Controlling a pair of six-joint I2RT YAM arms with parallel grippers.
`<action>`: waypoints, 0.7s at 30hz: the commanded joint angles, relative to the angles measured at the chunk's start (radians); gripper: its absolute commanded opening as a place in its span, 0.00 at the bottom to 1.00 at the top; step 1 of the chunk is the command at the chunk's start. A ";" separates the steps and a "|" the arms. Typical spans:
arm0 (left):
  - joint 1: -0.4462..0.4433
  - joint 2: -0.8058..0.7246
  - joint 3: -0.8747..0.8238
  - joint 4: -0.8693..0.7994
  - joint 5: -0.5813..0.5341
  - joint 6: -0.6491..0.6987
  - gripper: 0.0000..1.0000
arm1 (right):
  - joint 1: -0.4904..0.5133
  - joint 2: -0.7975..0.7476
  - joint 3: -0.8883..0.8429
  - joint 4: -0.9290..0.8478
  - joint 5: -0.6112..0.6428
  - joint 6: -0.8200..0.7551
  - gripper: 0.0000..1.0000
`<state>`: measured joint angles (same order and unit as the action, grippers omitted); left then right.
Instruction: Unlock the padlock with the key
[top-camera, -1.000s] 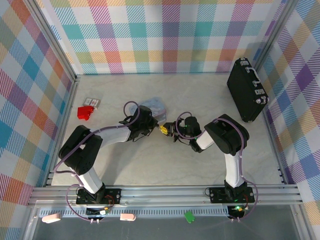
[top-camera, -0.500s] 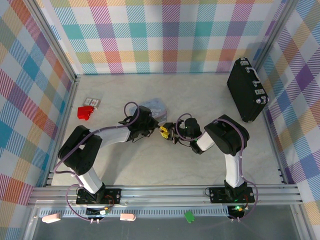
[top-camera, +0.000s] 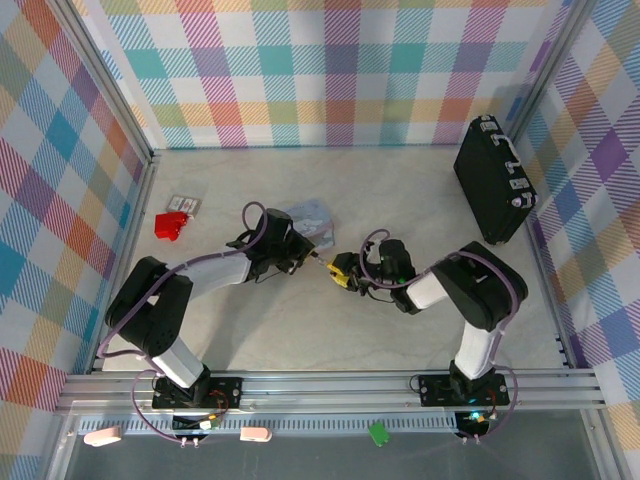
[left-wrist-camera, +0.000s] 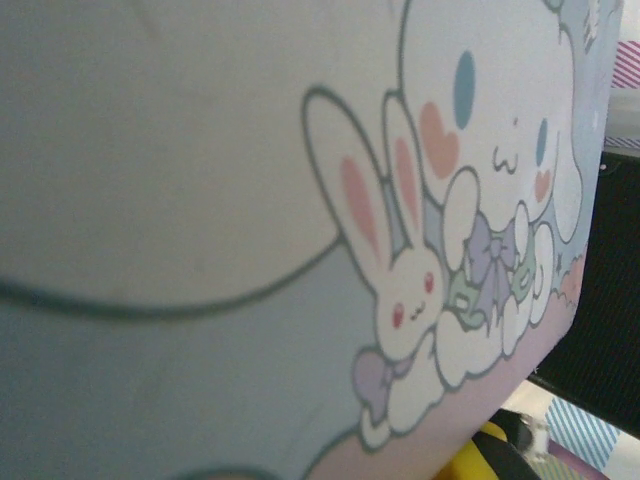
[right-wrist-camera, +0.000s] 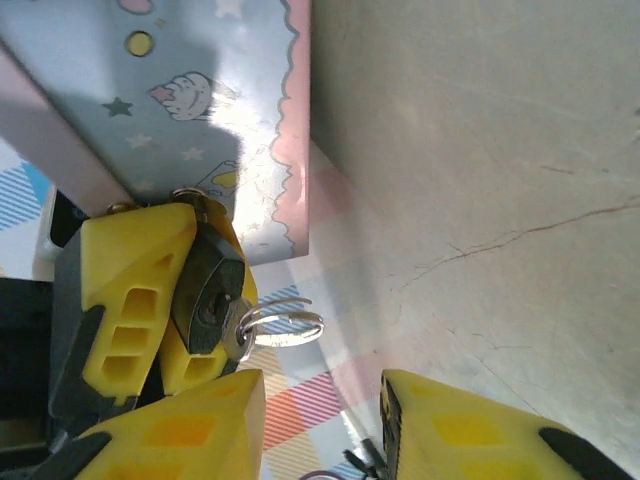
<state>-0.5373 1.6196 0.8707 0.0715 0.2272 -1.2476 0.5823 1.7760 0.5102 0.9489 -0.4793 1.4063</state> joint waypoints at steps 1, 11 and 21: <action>0.023 -0.058 -0.012 -0.014 0.026 0.028 0.00 | -0.004 -0.075 0.032 -0.231 0.017 -0.324 0.35; 0.037 -0.076 -0.020 -0.036 0.047 0.046 0.00 | 0.060 -0.171 0.027 -0.332 0.242 -0.994 0.36; 0.038 -0.079 -0.024 -0.048 0.063 0.049 0.00 | 0.186 -0.175 -0.007 -0.080 0.375 -1.483 0.40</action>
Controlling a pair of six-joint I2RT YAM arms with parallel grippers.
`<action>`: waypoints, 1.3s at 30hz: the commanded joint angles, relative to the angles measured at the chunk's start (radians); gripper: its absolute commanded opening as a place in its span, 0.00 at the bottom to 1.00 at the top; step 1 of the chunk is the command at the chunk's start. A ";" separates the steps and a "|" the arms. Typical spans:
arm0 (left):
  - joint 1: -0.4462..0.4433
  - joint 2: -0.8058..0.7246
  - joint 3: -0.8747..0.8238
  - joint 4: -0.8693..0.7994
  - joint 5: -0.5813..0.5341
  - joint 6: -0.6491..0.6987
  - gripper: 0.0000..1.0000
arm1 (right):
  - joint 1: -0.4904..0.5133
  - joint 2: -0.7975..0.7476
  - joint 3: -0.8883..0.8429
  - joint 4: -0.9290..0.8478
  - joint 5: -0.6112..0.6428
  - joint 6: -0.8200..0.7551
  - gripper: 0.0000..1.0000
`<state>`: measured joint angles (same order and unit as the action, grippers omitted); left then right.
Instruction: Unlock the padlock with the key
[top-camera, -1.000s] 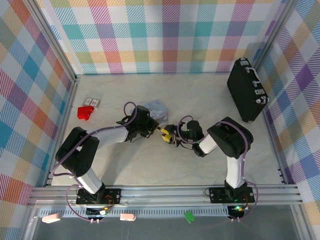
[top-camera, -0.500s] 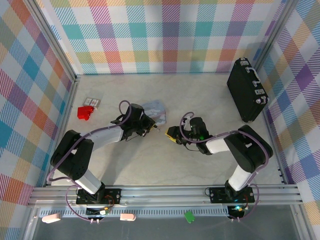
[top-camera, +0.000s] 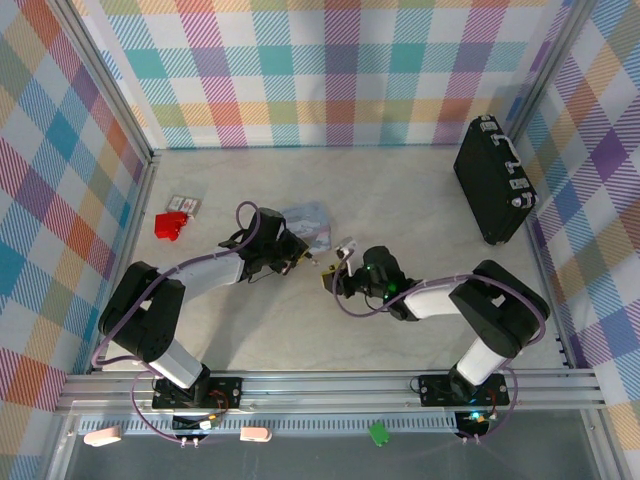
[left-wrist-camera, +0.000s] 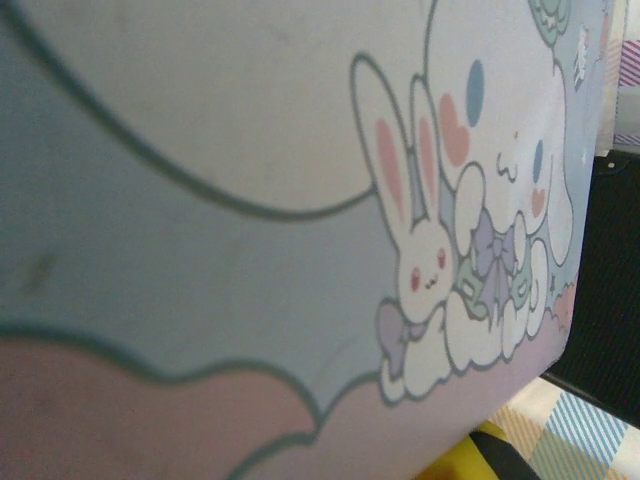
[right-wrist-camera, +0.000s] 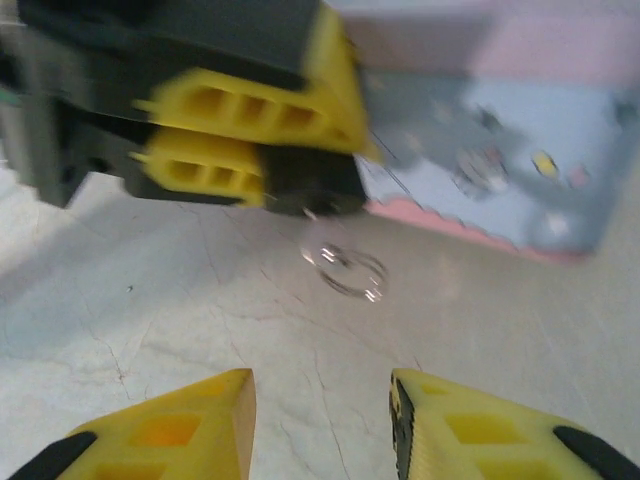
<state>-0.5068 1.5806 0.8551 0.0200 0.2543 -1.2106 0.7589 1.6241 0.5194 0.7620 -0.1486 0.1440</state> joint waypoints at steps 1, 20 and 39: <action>0.007 -0.042 -0.008 0.003 0.037 0.013 0.00 | 0.010 -0.018 -0.015 0.110 0.039 -0.262 0.40; 0.001 -0.063 -0.024 0.001 0.062 0.014 0.00 | 0.011 0.108 0.032 0.226 0.009 -0.431 0.31; -0.015 -0.045 -0.016 0.009 0.065 0.011 0.00 | 0.043 0.151 0.068 0.234 0.068 -0.437 0.27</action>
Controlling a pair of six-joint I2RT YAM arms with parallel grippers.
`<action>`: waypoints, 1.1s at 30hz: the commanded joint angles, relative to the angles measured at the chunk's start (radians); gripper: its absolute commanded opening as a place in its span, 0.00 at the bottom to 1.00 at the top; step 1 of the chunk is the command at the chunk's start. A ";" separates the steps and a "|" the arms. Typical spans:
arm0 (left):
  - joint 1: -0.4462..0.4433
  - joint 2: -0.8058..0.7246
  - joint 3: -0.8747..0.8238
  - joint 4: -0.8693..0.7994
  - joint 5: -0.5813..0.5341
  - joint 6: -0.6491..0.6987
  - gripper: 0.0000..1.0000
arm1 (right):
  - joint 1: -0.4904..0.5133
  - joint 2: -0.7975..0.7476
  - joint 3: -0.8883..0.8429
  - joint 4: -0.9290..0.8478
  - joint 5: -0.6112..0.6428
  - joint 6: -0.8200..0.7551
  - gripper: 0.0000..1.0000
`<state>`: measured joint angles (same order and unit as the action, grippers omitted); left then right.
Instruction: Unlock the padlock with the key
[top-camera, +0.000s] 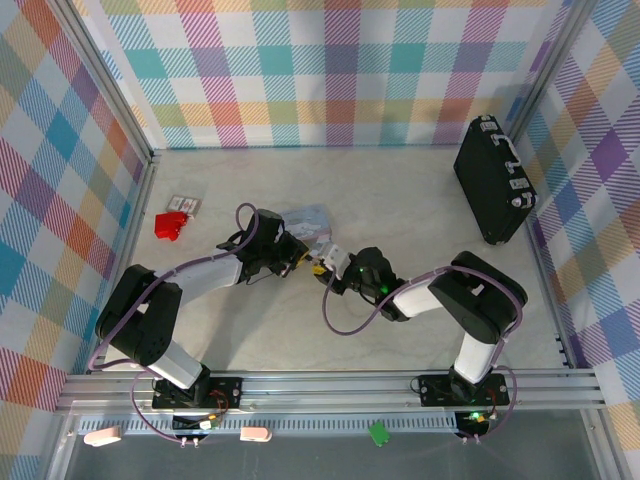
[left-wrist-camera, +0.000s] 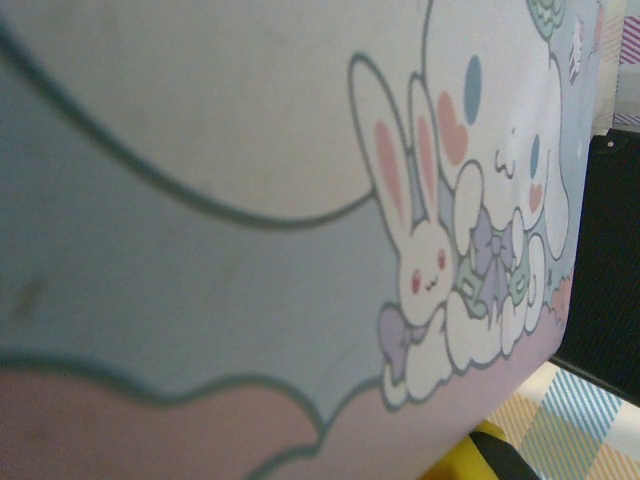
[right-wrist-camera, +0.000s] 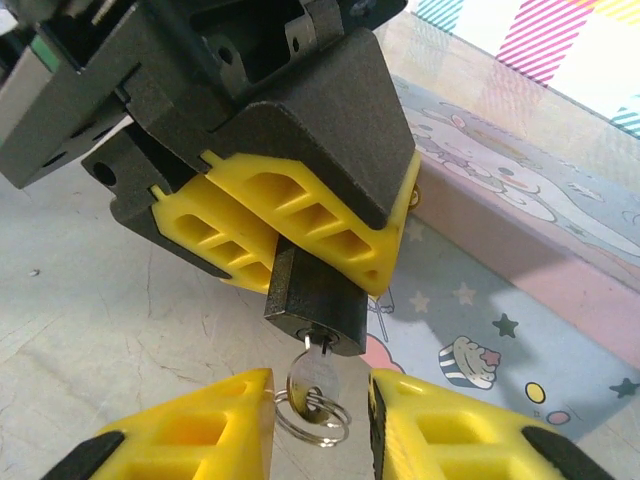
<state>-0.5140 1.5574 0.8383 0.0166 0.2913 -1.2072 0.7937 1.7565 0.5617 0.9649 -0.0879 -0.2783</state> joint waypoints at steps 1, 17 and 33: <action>-0.008 -0.022 0.001 0.012 0.028 0.008 0.00 | 0.009 0.020 0.028 0.029 0.008 -0.012 0.26; -0.012 -0.022 0.004 0.010 0.026 0.006 0.00 | 0.012 0.046 0.033 0.033 0.039 0.001 0.20; -0.026 -0.016 0.007 0.009 0.023 0.005 0.00 | 0.012 0.046 0.047 0.026 0.040 0.038 0.16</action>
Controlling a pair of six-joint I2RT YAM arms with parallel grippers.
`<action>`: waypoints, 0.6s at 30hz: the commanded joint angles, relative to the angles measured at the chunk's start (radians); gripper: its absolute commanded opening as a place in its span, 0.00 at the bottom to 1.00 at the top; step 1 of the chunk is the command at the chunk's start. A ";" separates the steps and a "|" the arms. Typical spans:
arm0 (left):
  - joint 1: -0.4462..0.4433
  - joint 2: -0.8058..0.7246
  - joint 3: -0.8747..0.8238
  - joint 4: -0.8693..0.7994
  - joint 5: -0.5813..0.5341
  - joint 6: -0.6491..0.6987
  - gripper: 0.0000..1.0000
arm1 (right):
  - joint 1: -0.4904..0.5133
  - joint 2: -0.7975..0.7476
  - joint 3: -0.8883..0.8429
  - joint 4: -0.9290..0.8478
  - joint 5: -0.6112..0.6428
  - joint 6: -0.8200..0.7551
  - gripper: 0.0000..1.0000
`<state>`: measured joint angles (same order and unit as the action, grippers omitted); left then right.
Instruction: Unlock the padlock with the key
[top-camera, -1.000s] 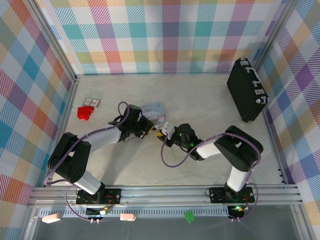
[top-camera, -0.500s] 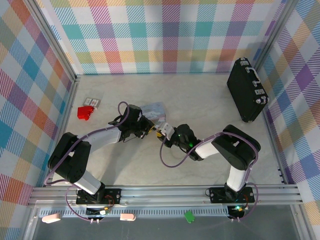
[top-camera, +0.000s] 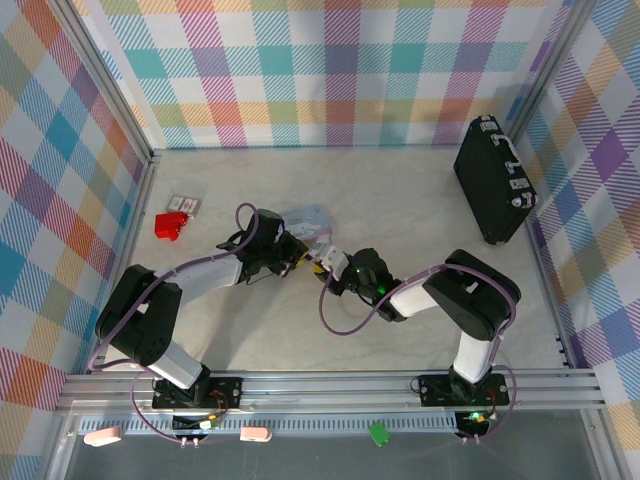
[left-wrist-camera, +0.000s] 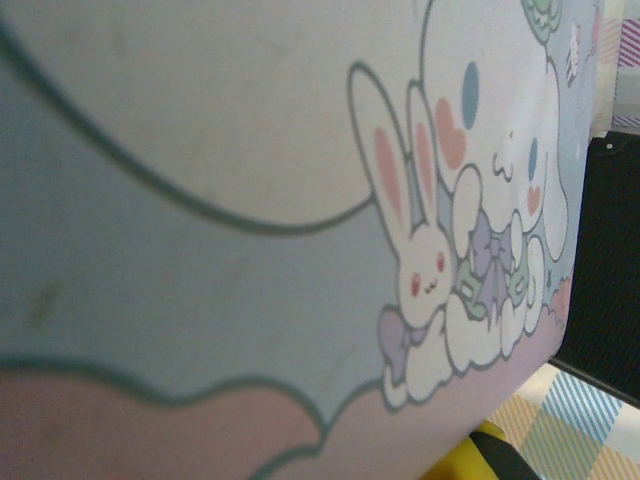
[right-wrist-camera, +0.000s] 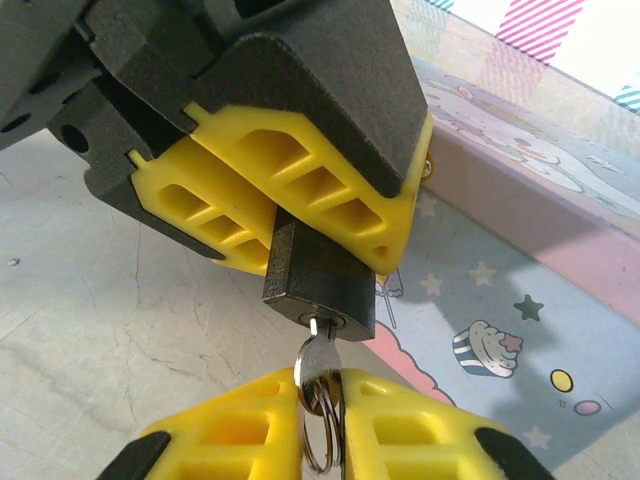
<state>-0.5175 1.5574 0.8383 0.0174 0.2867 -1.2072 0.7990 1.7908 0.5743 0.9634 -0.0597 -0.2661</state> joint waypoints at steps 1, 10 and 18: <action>-0.024 -0.016 0.006 0.009 0.028 0.003 0.00 | 0.006 0.012 0.035 0.029 0.014 0.029 0.17; -0.029 -0.011 0.011 0.009 0.028 0.004 0.00 | 0.006 0.007 0.036 0.034 0.020 0.047 0.16; -0.032 -0.006 0.015 0.009 0.028 0.005 0.00 | 0.006 0.001 0.038 0.028 0.014 0.065 0.11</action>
<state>-0.5232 1.5578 0.8383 0.0196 0.2707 -1.2072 0.7998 1.7924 0.5781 0.9573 -0.0528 -0.2359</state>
